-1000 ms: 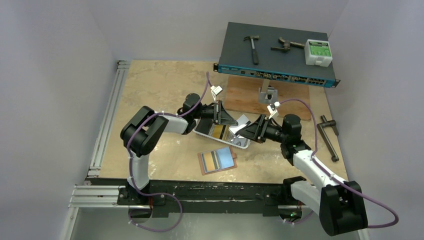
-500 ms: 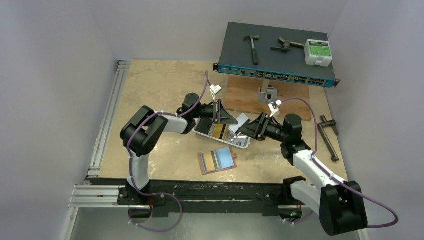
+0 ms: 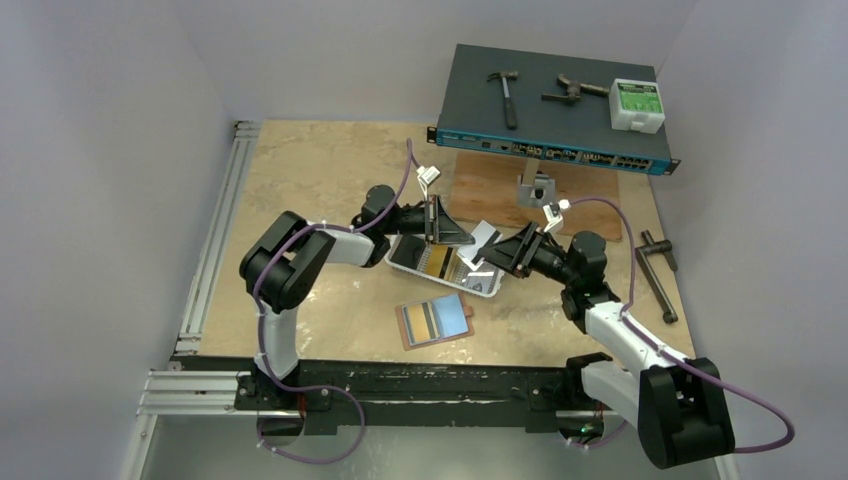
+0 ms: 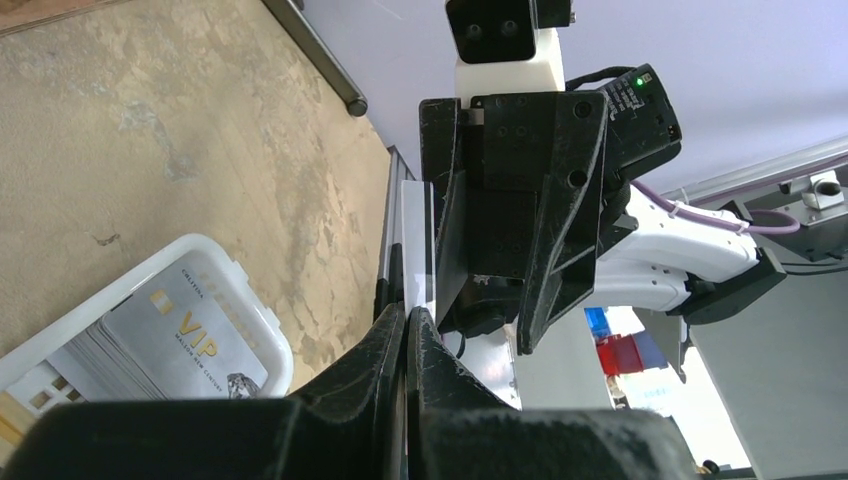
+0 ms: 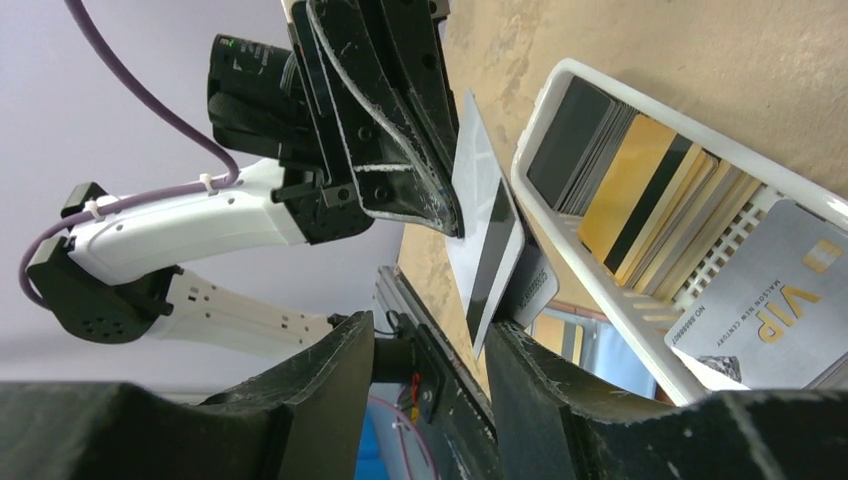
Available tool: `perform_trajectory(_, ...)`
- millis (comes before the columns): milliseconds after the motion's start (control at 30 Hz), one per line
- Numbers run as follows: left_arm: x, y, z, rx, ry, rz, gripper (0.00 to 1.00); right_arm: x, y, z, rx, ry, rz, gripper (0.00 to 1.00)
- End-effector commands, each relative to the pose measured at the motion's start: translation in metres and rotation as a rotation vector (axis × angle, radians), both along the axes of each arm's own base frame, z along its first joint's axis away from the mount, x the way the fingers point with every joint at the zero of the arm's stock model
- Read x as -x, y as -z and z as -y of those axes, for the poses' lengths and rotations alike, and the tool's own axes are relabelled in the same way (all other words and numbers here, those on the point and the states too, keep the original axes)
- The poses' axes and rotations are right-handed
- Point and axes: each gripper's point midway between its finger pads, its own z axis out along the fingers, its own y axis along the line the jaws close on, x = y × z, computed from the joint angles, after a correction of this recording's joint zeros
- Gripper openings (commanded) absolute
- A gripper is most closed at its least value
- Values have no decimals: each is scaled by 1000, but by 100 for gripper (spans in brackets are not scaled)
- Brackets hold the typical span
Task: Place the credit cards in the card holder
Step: Place the credit card in the storage box.
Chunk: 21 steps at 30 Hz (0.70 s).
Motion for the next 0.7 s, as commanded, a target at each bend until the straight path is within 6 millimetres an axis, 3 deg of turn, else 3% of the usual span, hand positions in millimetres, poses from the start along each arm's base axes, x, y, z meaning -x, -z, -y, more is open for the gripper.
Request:
perform_trajectory(0, 15, -9, 10, 32, 64, 30, 0, -14, -32, 3, -40, 65, 137, 42)
perform_trajectory(233, 30, -8, 18, 48, 94, -15, 0, -21, -17, 10, -22, 134, 91, 31)
perform_trajectory(400, 29, -5, 16, 38, 78, -2, 1, -22, -7, 12, 6, 142, 62, 15)
perform_trajectory(567, 18, 24, 7, -100, -22, 31, 7, -18, 24, 17, 116, 146, -34, 3)
perform_trajectory(667, 11, 52, 0, -235, -97, 67, 6, -15, 37, 19, 157, 148, -68, 0)
